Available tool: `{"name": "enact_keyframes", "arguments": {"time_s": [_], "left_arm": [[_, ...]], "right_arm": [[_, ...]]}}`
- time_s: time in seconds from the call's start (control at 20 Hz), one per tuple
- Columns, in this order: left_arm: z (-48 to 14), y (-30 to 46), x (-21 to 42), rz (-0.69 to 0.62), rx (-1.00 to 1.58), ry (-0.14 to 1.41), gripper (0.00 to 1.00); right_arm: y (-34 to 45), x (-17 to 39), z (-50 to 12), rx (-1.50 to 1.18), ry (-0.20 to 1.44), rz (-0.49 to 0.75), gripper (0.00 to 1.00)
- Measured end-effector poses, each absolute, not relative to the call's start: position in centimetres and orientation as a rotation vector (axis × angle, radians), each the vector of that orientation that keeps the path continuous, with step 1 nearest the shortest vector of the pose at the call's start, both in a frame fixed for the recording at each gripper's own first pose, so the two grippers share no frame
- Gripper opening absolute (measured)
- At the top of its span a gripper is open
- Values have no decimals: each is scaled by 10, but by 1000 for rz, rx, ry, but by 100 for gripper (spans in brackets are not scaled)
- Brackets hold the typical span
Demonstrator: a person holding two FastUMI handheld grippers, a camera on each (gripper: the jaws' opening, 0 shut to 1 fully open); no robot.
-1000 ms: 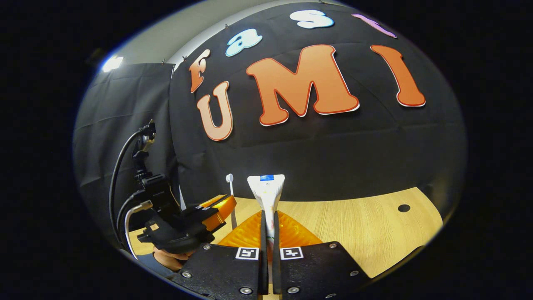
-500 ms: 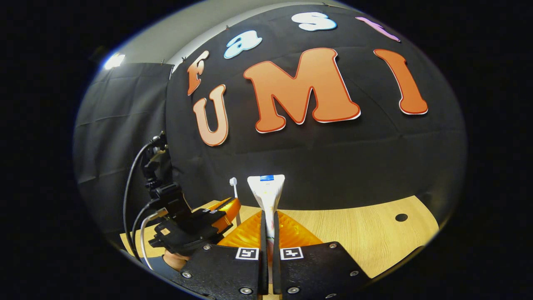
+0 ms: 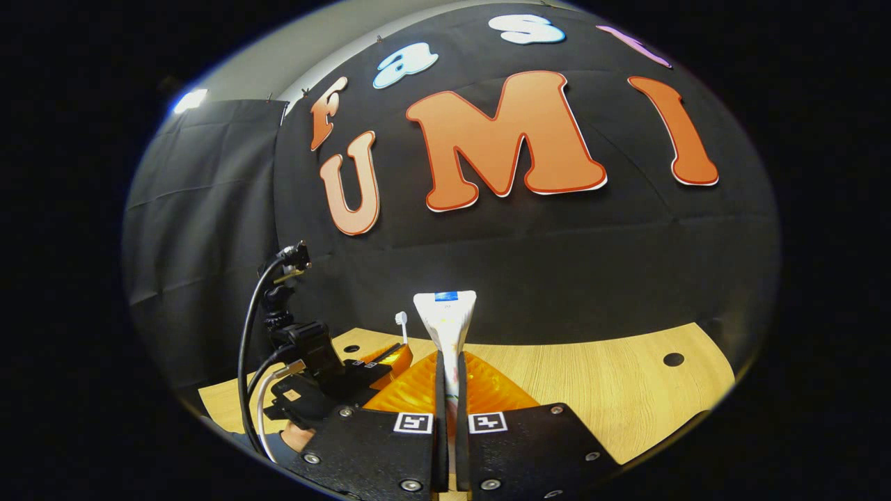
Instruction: Put the toothbrush and toothpaste on the desktop into the cup, then pick up the cup and place it on the coaster on the desktop.
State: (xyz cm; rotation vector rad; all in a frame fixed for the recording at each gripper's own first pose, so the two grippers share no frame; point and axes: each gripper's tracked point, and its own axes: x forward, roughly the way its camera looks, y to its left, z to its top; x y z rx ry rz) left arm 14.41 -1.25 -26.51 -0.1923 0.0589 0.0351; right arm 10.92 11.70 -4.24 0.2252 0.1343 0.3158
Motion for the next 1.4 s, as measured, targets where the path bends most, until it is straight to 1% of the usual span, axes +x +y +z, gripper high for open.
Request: {"name": "enact_keyframes", "arguments": {"time_s": [0.35,0.45,0.55,0.75,0.9,1.0,1.05,1.15,1.2,1.3,1.35,1.4], "left_arm": [[-282,-12,141,34,-132,135,6],[-286,-17,140,1,-114,166,8],[-291,-20,138,-17,-78,195,7],[-300,-38,121,-76,-50,232,11],[-292,-31,106,-62,-19,191,22],[-294,-30,97,-68,-19,201,25],[-292,-28,89,-62,-27,204,25],[-288,-19,74,-48,-34,189,35],[-285,-13,68,-32,-24,162,59],[-282,2,54,-4,-8,149,88],[-280,8,47,4,-12,147,92],[-276,10,40,2,-18,144,93]], "right_arm": [[116,110,-42,215,126,308,4],[116,109,-42,218,128,303,4],[116,109,-42,236,134,301,5],[113,108,-39,232,126,286,4],[115,106,-37,241,127,289,4],[113,105,-32,236,107,290,4],[114,104,-30,235,100,291,4],[118,98,-27,238,84,305,4],[121,95,-23,234,70,310,4],[125,96,-16,219,39,310,4],[128,96,-13,217,26,317,4],[132,96,-11,220,16,328,4]]}}
